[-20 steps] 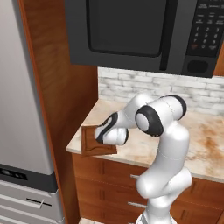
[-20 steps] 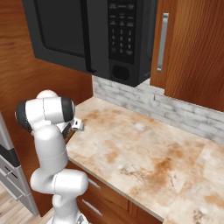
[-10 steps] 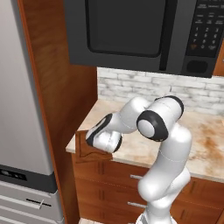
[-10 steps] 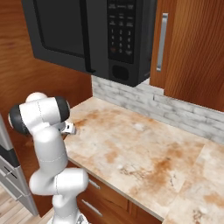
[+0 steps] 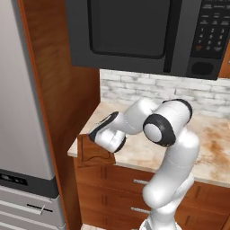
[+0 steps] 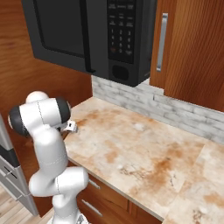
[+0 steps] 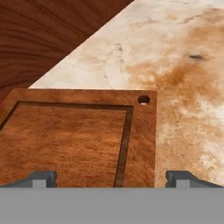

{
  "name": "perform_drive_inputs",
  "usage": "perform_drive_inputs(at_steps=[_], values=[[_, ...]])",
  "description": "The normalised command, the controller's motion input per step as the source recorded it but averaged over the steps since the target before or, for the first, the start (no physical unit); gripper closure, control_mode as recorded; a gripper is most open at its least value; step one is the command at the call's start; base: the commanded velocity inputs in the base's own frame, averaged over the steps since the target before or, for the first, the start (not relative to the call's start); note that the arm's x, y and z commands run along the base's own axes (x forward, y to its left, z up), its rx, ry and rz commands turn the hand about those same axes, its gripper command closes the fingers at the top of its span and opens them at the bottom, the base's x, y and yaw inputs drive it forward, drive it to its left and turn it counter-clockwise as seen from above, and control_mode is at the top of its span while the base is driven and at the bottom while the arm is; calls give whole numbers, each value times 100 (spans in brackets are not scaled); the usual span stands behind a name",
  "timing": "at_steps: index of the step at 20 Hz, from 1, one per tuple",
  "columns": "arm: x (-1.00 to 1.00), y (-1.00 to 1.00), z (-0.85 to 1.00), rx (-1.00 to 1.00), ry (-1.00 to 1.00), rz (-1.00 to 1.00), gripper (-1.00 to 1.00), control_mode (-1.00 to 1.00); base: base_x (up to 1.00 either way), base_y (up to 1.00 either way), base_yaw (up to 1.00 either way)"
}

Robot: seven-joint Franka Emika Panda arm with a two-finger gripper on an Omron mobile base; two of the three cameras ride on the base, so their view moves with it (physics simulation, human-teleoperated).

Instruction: Move the cutting board and knife to the sink. Then move spray from the cabinet to the counter.

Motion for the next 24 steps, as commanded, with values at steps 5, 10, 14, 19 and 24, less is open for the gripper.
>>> perform_drive_inputs(at_steps=[5, 10, 14, 19, 24], values=[[-54, -2, 88, 5, -6, 0, -100, -100, 0, 0, 0], [-60, -6, 97, 5, 2, 0, -100, -100, 0, 0, 0], [-39, 8, 99, 0, 14, 0, -100, -100, 0, 0, 0], [-12, 28, 99, 0, 9, 0, -100, -100, 0, 0, 0], [0, 37, 98, 0, 4, 0, -100, -100, 0, 0, 0]])
